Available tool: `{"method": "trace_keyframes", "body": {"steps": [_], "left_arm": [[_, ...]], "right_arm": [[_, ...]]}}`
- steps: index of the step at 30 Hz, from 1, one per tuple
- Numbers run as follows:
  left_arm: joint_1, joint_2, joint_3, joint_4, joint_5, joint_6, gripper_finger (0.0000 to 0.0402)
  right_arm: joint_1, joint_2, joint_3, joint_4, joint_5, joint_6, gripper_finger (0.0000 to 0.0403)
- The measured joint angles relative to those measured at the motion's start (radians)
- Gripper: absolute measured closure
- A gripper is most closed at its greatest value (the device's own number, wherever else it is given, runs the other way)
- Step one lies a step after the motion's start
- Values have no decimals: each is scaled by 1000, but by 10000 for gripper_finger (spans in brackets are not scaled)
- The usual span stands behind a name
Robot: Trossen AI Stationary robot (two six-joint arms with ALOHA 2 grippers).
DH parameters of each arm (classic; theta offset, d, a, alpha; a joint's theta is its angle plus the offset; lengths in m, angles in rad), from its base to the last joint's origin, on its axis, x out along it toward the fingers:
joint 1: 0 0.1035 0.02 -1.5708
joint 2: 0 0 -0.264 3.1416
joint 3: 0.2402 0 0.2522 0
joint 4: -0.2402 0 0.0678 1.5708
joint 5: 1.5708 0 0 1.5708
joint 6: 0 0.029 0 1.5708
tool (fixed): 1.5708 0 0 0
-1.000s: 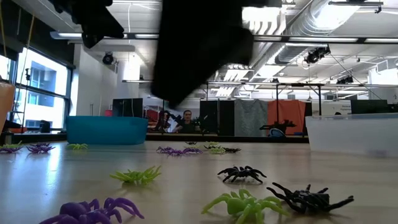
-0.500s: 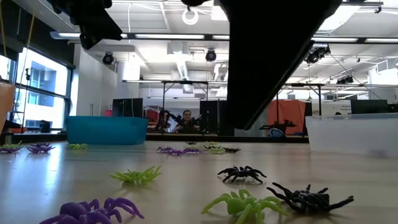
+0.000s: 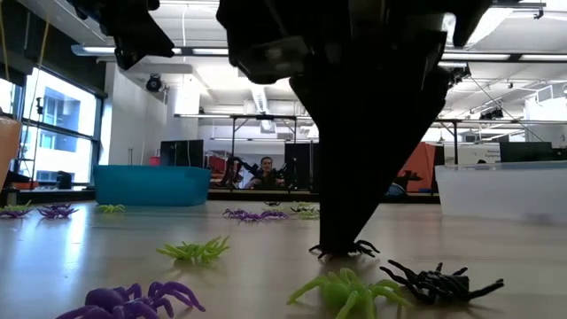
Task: Sort Halloween decoration
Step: Put the black spider toy into the orange bin
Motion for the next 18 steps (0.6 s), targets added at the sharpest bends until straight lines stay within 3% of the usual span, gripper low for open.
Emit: {"method": "trace_keyframes", "body": {"steps": [13, 18], "left_arm": [[0, 0, 0, 0, 0, -7, 348], [0, 0, 0, 0, 0, -7, 348]], "right_arm": [[-44, -9, -100, 149, -147, -54, 303], [-46, -9, -101, 153, -147, -46, 338]]}}
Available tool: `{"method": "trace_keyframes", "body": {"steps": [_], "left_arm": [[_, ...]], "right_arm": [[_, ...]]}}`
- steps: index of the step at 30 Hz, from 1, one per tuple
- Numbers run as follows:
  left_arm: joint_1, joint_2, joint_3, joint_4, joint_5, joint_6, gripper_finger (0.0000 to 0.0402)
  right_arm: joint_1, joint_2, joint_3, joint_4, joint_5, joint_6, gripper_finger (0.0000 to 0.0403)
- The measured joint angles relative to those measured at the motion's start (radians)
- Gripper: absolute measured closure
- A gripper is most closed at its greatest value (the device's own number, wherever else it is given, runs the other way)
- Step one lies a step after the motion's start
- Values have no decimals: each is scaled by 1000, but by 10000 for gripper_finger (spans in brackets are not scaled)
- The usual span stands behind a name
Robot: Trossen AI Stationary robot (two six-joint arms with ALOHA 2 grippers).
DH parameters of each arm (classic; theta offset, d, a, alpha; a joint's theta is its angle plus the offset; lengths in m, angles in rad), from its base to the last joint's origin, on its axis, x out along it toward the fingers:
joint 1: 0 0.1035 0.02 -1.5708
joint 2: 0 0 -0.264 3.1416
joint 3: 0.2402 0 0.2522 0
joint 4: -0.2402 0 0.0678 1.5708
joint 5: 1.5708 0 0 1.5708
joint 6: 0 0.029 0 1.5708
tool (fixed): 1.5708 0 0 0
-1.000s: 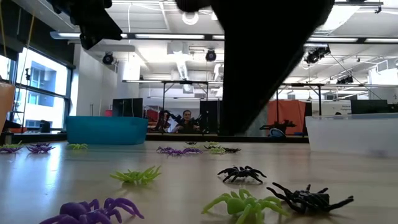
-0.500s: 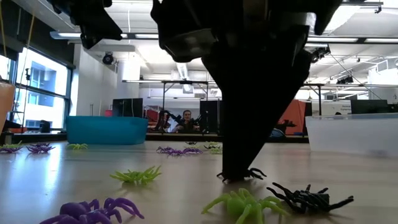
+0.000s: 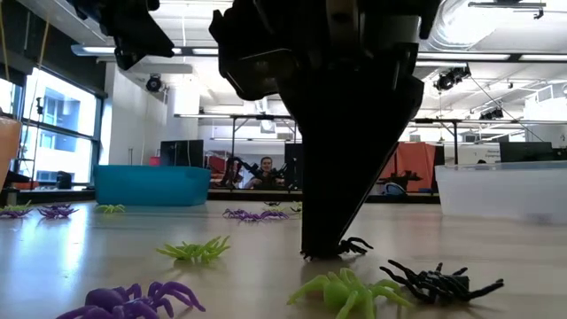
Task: Sort Halloween decoration
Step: Put the black spider toy into the orange bin
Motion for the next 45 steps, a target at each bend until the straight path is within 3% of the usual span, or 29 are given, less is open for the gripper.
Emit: {"method": "trace_keyframes", "body": {"steps": [5, 23, 34, 38, 45], "left_arm": [[0, 0, 0, 0, 0, 0, 348], [0, 0, 0, 1, 0, -11, 348], [0, 0, 0, 1, 0, -27, 348], [0, 0, 0, 1, 0, -27, 348], [0, 0, 0, 2, -4, -27, 348]], "right_arm": [[-6, -6, -1, 2, -16, 1, 395], [-6, -48, 5, -63, 17, 3, 403], [-9, -51, 146, -102, 101, -67, 403], [-9, -53, 213, -36, 133, -117, 403], [-28, -54, 239, 279, 128, -240, 403]]}}
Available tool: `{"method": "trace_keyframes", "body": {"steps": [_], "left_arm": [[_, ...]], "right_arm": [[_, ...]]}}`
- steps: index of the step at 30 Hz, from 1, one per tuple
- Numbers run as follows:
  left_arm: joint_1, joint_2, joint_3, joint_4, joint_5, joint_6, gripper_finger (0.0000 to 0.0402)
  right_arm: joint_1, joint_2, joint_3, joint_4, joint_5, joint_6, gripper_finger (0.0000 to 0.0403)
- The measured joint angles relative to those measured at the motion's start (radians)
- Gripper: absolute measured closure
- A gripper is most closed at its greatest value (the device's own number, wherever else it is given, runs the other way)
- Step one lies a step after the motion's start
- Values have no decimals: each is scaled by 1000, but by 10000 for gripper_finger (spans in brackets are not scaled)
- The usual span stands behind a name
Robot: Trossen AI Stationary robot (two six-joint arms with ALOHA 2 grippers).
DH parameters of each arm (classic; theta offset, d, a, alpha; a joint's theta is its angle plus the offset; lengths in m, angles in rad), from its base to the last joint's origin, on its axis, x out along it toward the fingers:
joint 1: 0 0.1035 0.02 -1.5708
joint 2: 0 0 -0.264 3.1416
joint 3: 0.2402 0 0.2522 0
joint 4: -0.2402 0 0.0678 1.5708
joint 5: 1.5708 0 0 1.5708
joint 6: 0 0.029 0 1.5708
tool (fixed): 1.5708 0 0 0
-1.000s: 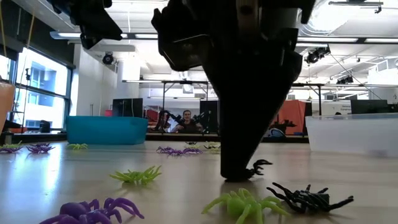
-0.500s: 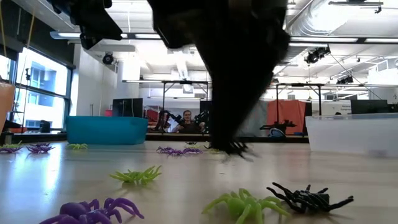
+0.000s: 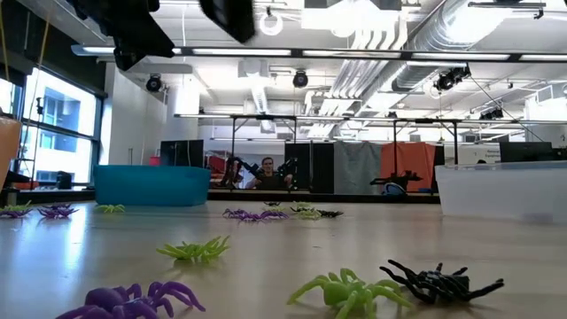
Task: Sort Halloween decoration
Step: Put the black spider toy into the orange bin
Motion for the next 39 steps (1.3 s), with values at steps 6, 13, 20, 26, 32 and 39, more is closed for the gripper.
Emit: {"method": "trace_keyframes", "body": {"steps": [6, 13, 20, 26, 32, 39], "left_arm": [[0, 0, 0, 2, -2, 0, 348], [0, 0, 0, 11, -8, 0, 348], [0, 0, 0, 11, -10, 11, 348], [0, 0, 0, 8, -24, 10, 348], [0, 0, 0, 7, -24, 10, 348], [0, 0, 0, 3, -24, 11, 348]], "right_arm": [[-16, 29, -11, 252, 0, -80, 403], [-51, 115, -13, 420, -11, -83, 403], [-73, 169, -13, 485, -37, -37, 403], [-73, 184, -13, 501, -45, -40, 391], [-73, 184, -8, 501, -51, -72, 333], [-73, 142, -7, 491, -64, -114, 283]]}}
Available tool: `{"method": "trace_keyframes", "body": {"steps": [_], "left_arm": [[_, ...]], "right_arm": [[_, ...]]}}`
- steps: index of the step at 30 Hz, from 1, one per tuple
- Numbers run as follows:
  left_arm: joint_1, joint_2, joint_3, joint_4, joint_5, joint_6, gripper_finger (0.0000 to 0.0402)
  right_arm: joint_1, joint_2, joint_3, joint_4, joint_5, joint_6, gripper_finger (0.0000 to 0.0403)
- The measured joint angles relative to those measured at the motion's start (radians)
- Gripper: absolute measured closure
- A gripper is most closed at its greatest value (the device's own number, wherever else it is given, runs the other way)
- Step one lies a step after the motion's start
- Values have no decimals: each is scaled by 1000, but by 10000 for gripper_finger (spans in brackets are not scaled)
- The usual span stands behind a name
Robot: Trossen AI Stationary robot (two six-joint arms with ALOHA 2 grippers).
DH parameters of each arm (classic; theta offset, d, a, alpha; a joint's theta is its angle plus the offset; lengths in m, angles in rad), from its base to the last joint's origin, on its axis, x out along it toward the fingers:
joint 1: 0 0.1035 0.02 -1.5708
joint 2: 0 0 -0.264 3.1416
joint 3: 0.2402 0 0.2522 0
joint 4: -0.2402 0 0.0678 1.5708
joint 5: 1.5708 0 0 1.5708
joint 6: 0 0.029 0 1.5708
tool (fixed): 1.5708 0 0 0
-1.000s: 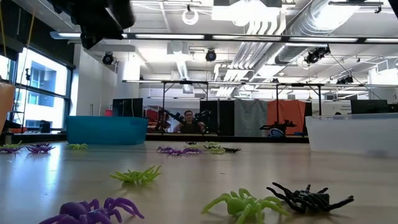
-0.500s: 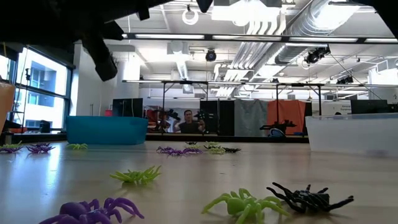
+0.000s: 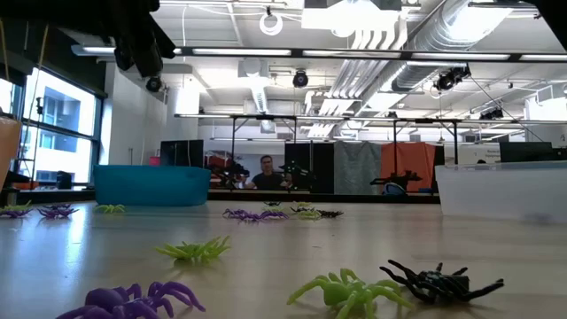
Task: Sort Halloween decoration
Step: Put the black spider toy into the orange bin
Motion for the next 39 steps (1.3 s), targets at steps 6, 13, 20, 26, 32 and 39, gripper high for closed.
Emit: {"method": "trace_keyframes", "body": {"steps": [6, 13, 20, 26, 32, 39], "left_arm": [[0, 0, 0, -4, 0, 6, 348], [0, 0, 0, -4, 0, 15, 348], [0, 0, 0, -4, -1, 15, 348], [0, 0, 0, -5, 0, 16, 348], [0, 0, 0, -61, 0, 17, 348], [0, 0, 0, -88, 0, 18, 348]], "right_arm": [[0, -7, 1, -54, 10, -26, 281], [7, -7, -4, -18, 11, -100, 281], [8, 0, -5, -36, 40, -134, 281], [8, 4, -2, -90, 42, -111, 281], [37, 4, 74, -458, -22, 8, 281], [117, 4, 168, -831, 16, 169, 281]]}}
